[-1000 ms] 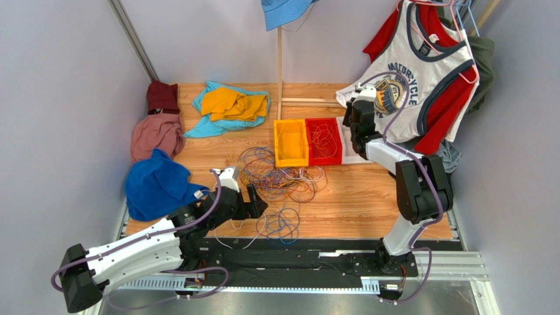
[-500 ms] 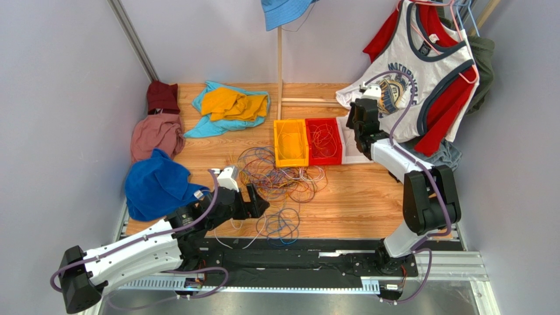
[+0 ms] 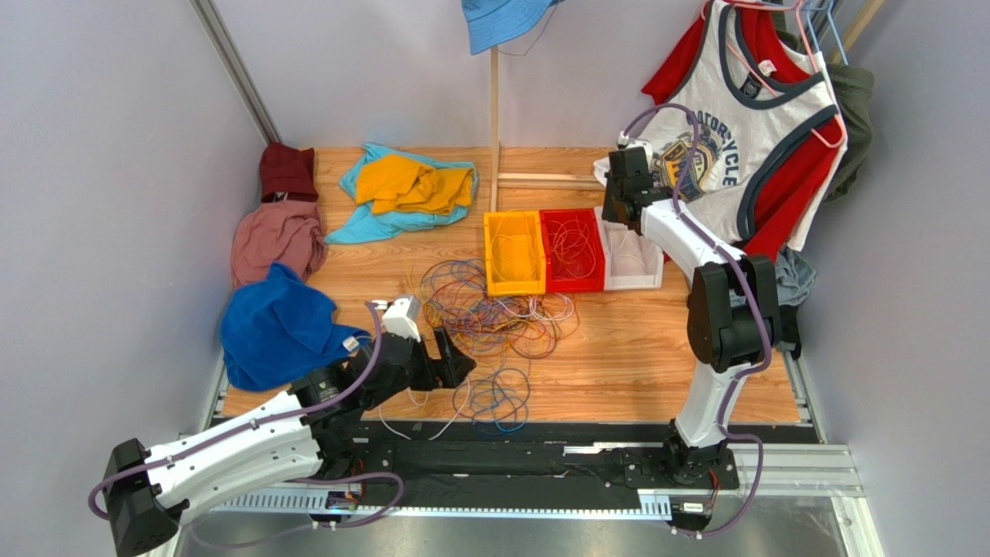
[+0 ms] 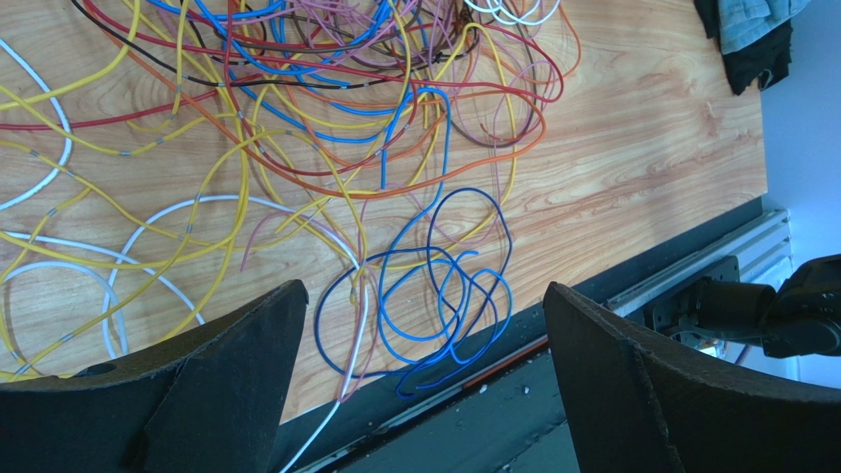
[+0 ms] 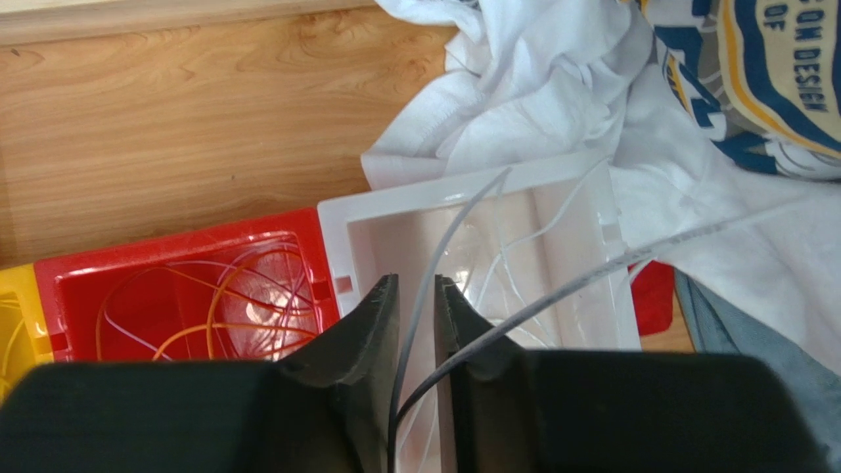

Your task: Untangle the cables

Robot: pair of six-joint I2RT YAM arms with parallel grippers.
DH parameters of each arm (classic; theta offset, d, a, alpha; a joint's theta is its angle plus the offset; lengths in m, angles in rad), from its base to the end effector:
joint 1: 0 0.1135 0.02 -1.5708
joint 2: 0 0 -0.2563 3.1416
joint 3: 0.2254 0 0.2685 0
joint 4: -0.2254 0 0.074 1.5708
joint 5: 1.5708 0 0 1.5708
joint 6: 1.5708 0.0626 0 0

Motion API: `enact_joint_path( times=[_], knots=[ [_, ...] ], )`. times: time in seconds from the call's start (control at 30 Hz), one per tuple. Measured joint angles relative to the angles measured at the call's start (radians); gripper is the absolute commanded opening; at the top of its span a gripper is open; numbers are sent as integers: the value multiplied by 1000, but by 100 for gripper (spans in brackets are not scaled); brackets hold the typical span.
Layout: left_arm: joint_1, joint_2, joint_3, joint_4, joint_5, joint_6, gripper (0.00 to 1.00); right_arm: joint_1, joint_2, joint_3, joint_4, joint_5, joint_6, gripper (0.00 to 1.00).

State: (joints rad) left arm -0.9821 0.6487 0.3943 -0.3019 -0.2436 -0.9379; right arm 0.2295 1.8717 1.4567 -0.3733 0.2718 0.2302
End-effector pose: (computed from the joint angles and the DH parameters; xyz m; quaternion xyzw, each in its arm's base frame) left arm 0.1228 -0.1568 0.1894 -0.0398 0.8687 -0.3341 0.3635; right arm 0.4463 0.0870 0.2124 0.0520 0.9159 -0.0359 0.3964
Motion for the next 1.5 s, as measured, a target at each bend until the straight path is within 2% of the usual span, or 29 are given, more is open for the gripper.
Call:
enact_joint_path(
  times=[0.13,0.3,0.5,0.57,0.63,0.77,1.0,1.13,1.27,1.4,1.5],
  knots=[
    [0,-14,-10,1,7,0,99,-2,-4,25,-87,10,-2,38],
    [-1,-21,-16,0,12,-3,99,-4,-29,18,-165,23,1,40],
    [-11,-28,-16,0,15,-8,99,-4,-153,-76,-172,42,28,46],
    [-13,-30,-16,0,14,-11,99,-4,-208,-99,-171,42,45,52],
    [-13,-31,-16,0,13,-11,99,-4,-272,-113,-166,42,66,62],
    [-13,-32,-15,-3,2,-11,99,-4,-363,-121,-147,23,97,63],
    [-13,-15,16,-30,-2,-8,99,-4,-288,-47,-166,-11,111,51],
    [-13,-21,21,-40,-8,-8,99,11,-315,-102,-117,-48,135,57],
    [-13,-25,22,-52,-40,-5,99,104,-562,-311,-55,-78,174,59],
    [-13,7,51,-69,-67,9,99,306,-807,-391,-14,-108,193,55],
    [-13,77,90,-67,-75,20,99,439,-959,-514,58,-133,208,54]
  ],
)
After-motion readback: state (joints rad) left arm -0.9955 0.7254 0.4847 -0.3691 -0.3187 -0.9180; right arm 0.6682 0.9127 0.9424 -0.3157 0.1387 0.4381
